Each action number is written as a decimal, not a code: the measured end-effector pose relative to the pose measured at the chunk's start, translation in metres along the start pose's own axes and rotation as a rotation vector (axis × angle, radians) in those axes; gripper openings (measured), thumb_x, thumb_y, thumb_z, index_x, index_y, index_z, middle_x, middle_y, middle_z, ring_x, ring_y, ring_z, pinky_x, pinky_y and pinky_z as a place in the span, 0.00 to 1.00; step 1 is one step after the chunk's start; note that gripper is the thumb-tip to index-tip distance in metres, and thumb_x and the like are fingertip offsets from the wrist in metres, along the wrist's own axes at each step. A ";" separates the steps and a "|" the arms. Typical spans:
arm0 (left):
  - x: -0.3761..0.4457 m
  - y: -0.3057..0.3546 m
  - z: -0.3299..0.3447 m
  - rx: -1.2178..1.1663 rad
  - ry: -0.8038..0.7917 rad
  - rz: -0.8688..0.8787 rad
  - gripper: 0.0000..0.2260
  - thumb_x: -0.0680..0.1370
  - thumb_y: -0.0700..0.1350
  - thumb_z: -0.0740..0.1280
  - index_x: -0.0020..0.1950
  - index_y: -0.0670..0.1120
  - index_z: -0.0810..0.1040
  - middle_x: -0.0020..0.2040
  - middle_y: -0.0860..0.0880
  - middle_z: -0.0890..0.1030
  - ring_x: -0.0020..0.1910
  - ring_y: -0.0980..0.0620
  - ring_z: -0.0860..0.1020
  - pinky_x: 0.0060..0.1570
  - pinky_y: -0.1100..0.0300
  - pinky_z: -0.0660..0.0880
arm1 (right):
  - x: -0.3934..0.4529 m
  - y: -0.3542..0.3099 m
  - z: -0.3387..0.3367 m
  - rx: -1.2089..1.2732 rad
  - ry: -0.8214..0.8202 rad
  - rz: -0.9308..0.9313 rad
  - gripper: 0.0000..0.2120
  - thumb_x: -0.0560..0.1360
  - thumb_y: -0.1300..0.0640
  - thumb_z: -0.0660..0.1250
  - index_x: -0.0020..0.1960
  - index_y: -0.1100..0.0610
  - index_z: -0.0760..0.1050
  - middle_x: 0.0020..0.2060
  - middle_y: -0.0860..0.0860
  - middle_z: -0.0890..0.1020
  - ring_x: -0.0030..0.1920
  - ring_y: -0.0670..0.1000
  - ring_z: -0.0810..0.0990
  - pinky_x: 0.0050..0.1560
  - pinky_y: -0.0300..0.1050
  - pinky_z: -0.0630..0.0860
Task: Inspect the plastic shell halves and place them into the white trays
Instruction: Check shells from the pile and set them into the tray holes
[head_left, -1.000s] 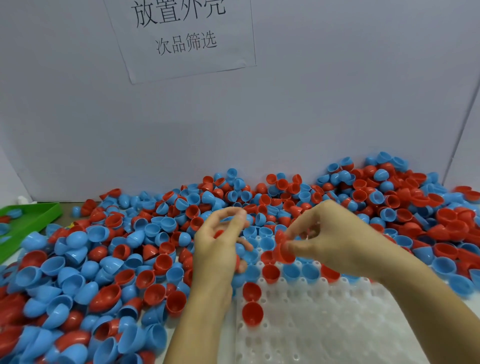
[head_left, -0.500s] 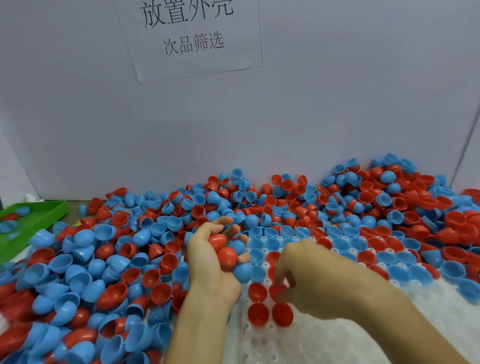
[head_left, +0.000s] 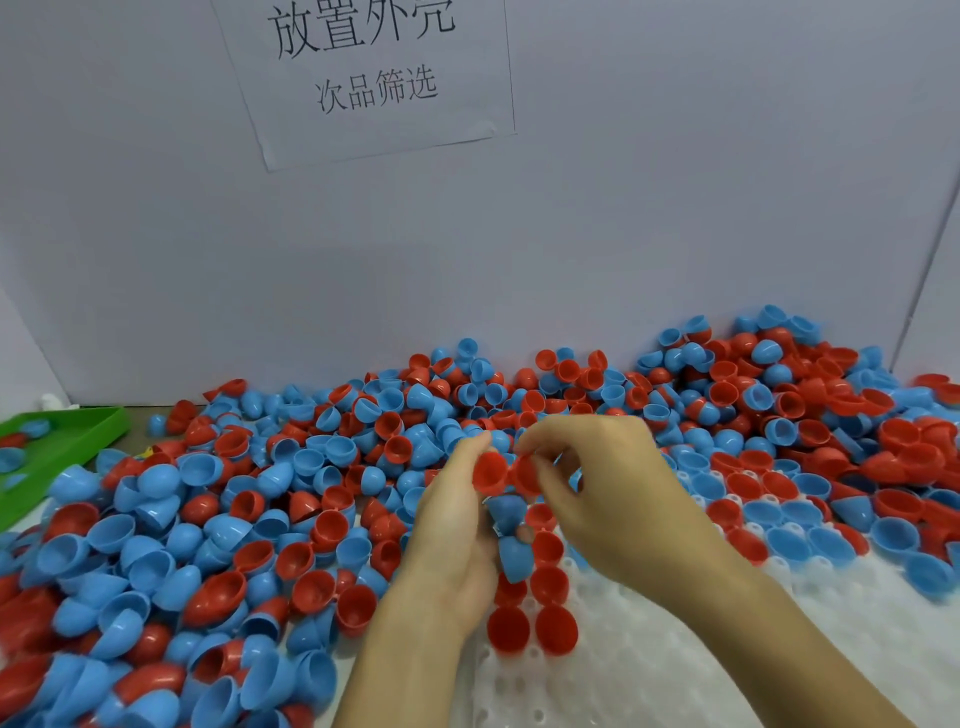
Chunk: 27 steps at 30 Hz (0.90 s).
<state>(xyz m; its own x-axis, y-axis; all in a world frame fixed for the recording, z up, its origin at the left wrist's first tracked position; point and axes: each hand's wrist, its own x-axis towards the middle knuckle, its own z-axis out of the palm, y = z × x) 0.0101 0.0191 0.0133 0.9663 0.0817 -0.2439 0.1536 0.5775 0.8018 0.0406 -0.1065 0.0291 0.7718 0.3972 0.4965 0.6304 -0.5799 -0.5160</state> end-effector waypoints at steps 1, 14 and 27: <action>0.000 0.000 0.001 0.041 -0.013 -0.011 0.16 0.81 0.53 0.64 0.54 0.41 0.83 0.45 0.42 0.83 0.34 0.49 0.78 0.26 0.60 0.71 | 0.001 0.003 -0.003 -0.014 0.042 0.005 0.10 0.76 0.65 0.67 0.49 0.53 0.84 0.37 0.43 0.83 0.41 0.40 0.80 0.42 0.29 0.75; 0.006 -0.006 -0.007 0.233 -0.058 0.062 0.21 0.75 0.55 0.72 0.57 0.38 0.82 0.44 0.45 0.82 0.31 0.54 0.74 0.21 0.64 0.62 | 0.004 0.018 -0.019 0.035 0.173 0.128 0.05 0.76 0.58 0.72 0.51 0.50 0.82 0.38 0.40 0.80 0.38 0.41 0.79 0.41 0.26 0.73; 0.006 -0.007 -0.002 0.235 0.036 0.093 0.12 0.78 0.51 0.72 0.53 0.43 0.82 0.45 0.47 0.85 0.29 0.54 0.76 0.21 0.63 0.65 | 0.004 0.014 -0.031 -0.125 -0.048 0.071 0.07 0.74 0.54 0.71 0.39 0.54 0.82 0.28 0.50 0.79 0.28 0.45 0.71 0.29 0.45 0.75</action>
<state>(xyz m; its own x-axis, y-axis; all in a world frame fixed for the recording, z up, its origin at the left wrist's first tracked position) 0.0146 0.0174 0.0052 0.9713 0.1572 -0.1787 0.1117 0.3619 0.9255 0.0499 -0.1352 0.0448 0.8191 0.3839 0.4262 0.5611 -0.6906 -0.4563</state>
